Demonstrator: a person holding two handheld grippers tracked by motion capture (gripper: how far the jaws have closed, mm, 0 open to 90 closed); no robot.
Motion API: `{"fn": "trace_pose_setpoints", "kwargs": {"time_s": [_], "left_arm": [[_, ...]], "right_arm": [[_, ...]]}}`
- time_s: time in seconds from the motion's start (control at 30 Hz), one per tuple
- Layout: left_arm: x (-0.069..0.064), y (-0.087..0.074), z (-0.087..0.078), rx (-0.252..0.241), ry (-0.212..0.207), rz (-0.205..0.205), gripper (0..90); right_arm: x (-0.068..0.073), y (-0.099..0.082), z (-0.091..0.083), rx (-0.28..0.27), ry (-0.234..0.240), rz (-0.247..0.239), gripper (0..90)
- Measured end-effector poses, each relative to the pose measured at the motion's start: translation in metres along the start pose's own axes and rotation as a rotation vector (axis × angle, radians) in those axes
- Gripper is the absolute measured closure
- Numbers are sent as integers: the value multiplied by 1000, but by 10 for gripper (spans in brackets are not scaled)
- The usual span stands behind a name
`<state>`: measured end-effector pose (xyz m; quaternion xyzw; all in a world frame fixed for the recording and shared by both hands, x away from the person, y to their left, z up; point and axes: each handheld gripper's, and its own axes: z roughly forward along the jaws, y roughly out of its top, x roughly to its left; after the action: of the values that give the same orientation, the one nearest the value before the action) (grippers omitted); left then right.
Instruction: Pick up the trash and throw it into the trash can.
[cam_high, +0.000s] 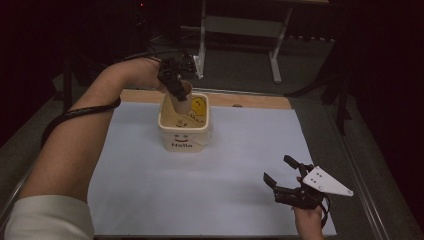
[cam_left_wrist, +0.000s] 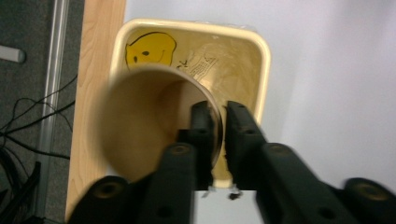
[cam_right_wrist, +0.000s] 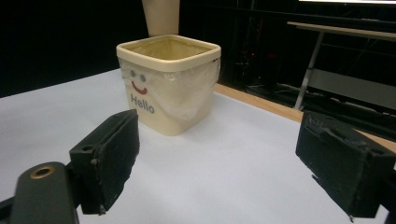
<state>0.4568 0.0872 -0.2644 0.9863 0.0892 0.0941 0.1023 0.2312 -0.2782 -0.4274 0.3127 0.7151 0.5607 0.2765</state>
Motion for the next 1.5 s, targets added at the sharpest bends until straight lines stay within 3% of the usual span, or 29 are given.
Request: {"fn": "trace_pose_setpoints", "kwargs": {"time_s": [0.1,0.37,0.63,0.93,1.13,1.5], "left_arm": [[1,-2,-4,-35,4,-35,675],[-2,-12,-19,-97,2,-66,606],[-15,-26,-29,-115,4,-93,518],[-29,-41,-35,-154,10,-114,326],[-37,-54,-38,-176,9,-134,274],[-52,-94,-38,-251,7,-197,173]], "right_arm": [[0,0,0,1,1,-1,135],[0,0,1,3,3,0,135],[1,0,3,7,5,1,135],[3,0,4,8,8,-1,135],[3,1,4,6,10,-4,135],[4,1,5,10,12,-2,135]]}}
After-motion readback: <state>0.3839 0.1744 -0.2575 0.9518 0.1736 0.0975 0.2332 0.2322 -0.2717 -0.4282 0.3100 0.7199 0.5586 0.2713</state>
